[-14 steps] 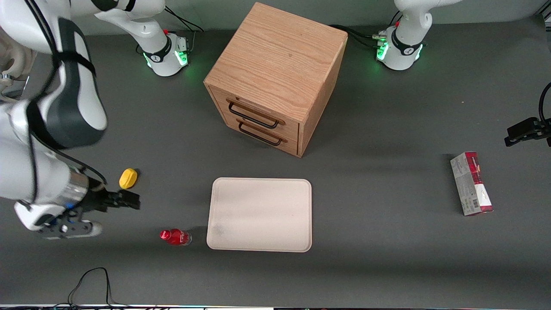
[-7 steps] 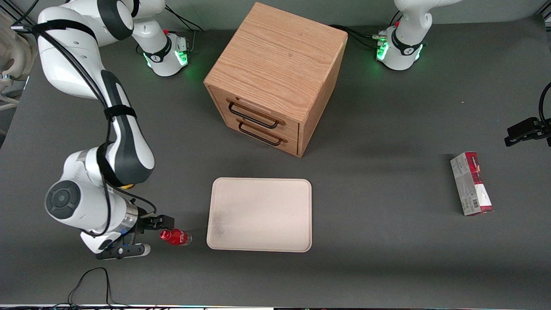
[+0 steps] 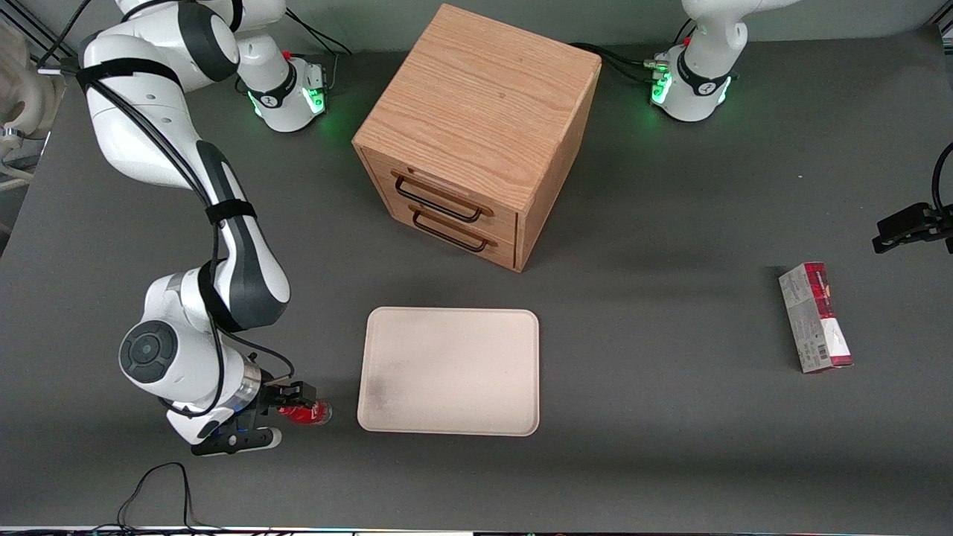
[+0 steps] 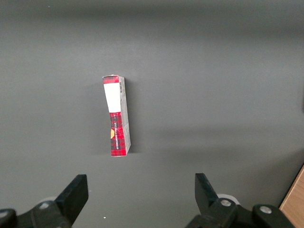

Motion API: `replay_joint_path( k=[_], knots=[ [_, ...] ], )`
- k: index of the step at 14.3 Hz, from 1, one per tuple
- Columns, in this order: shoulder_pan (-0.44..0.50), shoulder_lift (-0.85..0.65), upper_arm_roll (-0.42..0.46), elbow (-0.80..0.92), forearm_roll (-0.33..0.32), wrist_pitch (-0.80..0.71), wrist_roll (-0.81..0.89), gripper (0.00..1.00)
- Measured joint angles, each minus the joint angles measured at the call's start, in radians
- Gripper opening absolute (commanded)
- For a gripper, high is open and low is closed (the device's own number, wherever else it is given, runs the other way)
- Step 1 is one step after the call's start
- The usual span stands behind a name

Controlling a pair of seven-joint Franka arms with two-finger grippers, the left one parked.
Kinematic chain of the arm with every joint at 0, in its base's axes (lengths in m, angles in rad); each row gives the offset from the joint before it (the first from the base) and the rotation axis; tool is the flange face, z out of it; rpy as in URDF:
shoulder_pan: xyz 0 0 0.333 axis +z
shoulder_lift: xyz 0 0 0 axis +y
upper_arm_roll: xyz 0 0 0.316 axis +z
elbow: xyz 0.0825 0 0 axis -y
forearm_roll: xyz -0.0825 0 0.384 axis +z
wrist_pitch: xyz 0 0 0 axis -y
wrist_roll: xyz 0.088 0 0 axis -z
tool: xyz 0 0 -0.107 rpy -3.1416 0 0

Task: Place coke bottle on tray
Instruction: 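Close the right gripper around the bottle's cap end, then lift the bottle and carry it over the cream tray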

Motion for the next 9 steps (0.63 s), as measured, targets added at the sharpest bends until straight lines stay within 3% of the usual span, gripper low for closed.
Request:
replay_joint_path(
  k=[3, 9],
  knots=[
    [0.0, 0.006, 0.0, 0.0, 0.0, 0.003, 0.001, 0.01],
    [-0.001, 0.009, 0.0, 0.005, -0.006, 0.002, 0.074, 0.0]
  ],
)
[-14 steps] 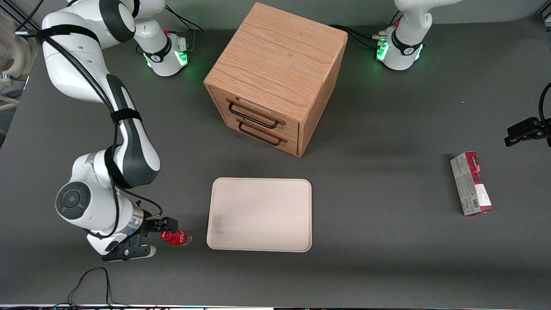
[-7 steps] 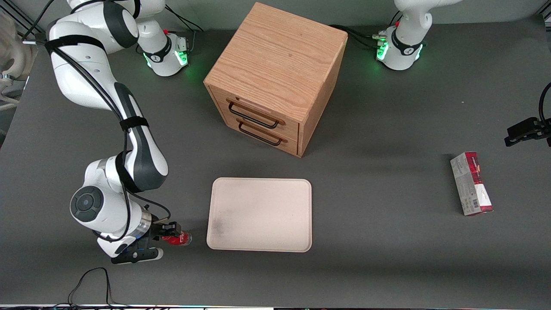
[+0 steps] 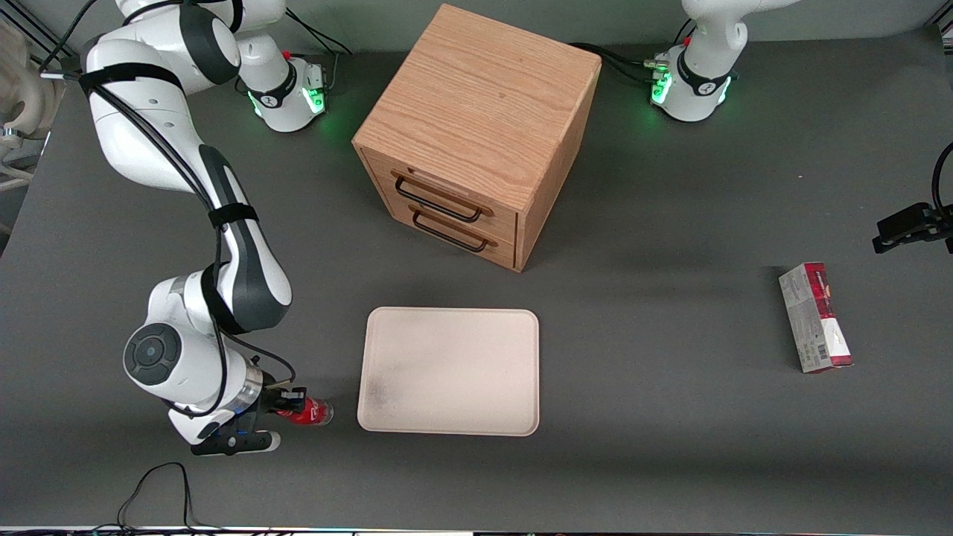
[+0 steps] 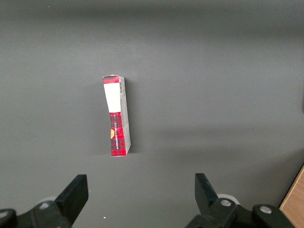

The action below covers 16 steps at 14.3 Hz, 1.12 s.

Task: Place coke bottle on tray
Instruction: 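Lift the bottle and carry it over the cream tray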

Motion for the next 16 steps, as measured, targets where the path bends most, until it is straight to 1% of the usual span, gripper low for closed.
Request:
replay_joint_path(
  k=[2, 4, 7, 8, 9, 11, 14, 16],
  knots=[
    [0.002, -0.005, 0.001, 0.023, 0.0, -0.038, 0.032, 0.0],
    [0.004, -0.041, 0.001, 0.067, 0.0, -0.137, 0.042, 0.0],
    [0.008, -0.164, 0.002, 0.11, 0.0, -0.302, 0.067, 0.0],
    [0.012, -0.205, 0.005, 0.12, 0.0, -0.343, 0.09, 0.0],
    [0.018, -0.253, 0.031, 0.121, 0.0, -0.373, 0.154, 0.0],
    [0.037, -0.26, 0.07, 0.116, -0.011, -0.358, 0.244, 0.0],
    [0.078, -0.223, 0.128, 0.073, -0.087, -0.271, 0.368, 0.0],
    [0.096, -0.189, 0.147, 0.034, -0.138, -0.202, 0.425, 0.0]
  ],
)
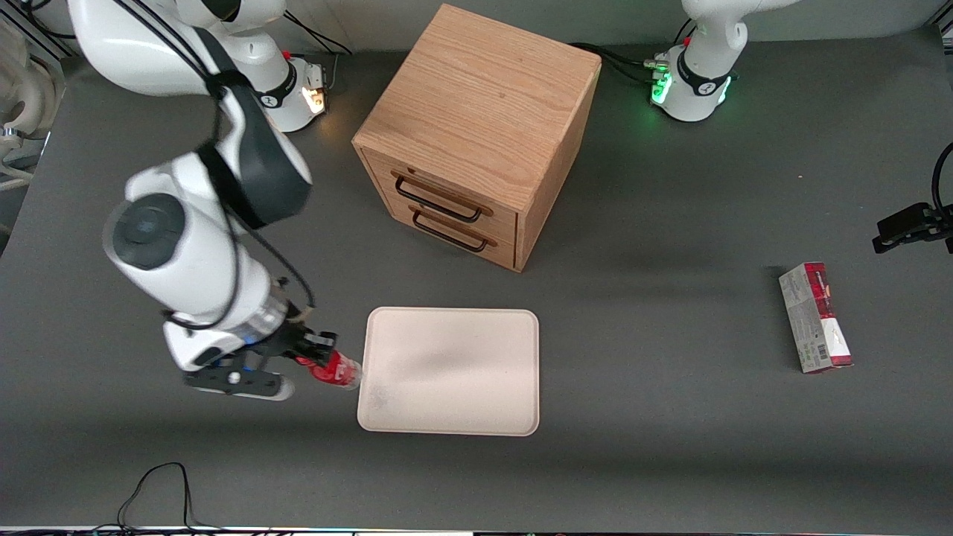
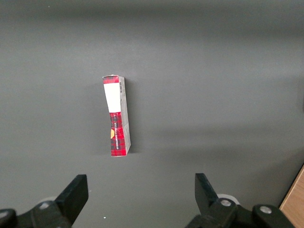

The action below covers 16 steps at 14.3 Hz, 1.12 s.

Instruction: Place coke bottle on tray

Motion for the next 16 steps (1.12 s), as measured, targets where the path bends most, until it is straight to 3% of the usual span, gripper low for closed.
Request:
replay_joint_path(
  k=[5, 10, 13, 14, 15, 16],
  knots=[
    [-0.005, 0.105, -0.001, -0.041, -0.011, 0.165, 0.009, 0.0],
    [-0.008, 0.157, -0.002, -0.063, -0.015, 0.229, 0.008, 0.0],
    [-0.01, 0.157, -0.003, -0.082, -0.018, 0.252, 0.008, 0.41],
    [-0.011, 0.157, -0.003, -0.086, -0.019, 0.257, 0.008, 0.45],
    [-0.012, 0.157, -0.003, -0.093, -0.02, 0.269, 0.008, 0.6],
    [-0.013, 0.157, -0.003, -0.1, -0.023, 0.282, 0.008, 0.84]
  ],
)
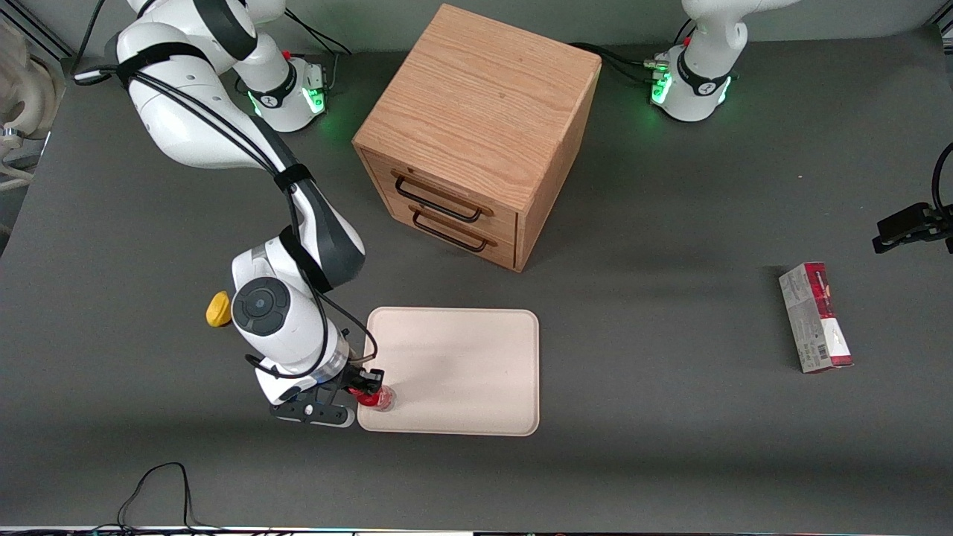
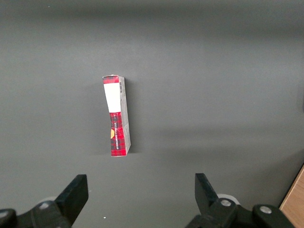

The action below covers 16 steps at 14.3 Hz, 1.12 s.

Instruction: Place coke bottle on tray

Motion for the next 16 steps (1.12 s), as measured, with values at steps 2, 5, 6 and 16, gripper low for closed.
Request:
replay_joint_path(
  k=[2, 5, 6, 16],
  knots=[
    [0.0, 0.0, 0.0, -0.002, -0.01, 0.011, 0.0, 1.0],
    [-0.001, -0.001, 0.0, -0.001, -0.022, 0.046, 0.004, 1.0],
    [-0.002, -0.004, 0.0, 0.001, -0.023, 0.052, 0.011, 1.0],
    [-0.052, -0.379, -0.091, -0.099, 0.04, -0.421, -0.252, 1.0]
  ],
)
